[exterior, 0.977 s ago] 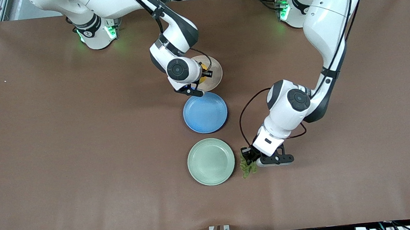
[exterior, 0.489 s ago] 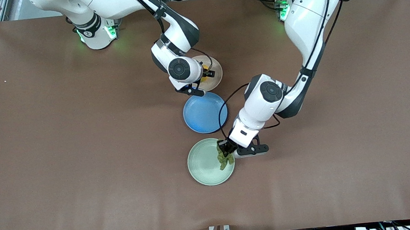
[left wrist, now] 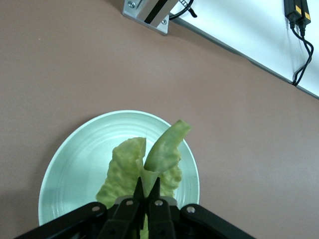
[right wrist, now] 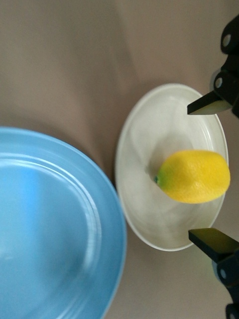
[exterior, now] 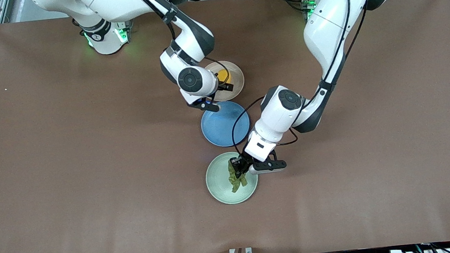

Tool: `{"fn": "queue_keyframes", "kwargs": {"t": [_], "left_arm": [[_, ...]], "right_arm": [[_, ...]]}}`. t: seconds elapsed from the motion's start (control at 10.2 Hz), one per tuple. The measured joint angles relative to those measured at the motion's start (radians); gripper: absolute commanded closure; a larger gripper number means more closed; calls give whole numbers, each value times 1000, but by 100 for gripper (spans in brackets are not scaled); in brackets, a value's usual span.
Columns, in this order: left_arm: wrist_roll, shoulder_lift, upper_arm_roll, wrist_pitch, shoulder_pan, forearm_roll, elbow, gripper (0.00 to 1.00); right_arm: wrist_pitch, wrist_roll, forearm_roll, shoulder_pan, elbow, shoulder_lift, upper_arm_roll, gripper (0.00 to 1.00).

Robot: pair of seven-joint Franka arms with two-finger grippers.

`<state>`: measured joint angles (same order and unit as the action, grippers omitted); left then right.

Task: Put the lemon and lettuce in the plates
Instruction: 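Release the lemon on the beige plate while the left gripper lowers lettuce onto green plate, then open the left gripper over the green plate while the right gripper withdraws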

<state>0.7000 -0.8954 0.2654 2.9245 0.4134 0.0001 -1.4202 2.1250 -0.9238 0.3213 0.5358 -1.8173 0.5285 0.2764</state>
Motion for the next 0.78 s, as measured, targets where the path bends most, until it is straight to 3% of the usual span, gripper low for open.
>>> {"fn": "queue_keyframes", "kwargs": {"t": [0.49, 0.78], "left_arm": [[-14, 16, -20, 10, 2, 25, 37, 0], [-15, 82, -35, -45, -26, 34, 40, 0]], "right_arm": [[-159, 244, -29, -223, 28, -112, -4, 0], [-286, 364, -247, -378, 136, -156, -7, 0]]}}
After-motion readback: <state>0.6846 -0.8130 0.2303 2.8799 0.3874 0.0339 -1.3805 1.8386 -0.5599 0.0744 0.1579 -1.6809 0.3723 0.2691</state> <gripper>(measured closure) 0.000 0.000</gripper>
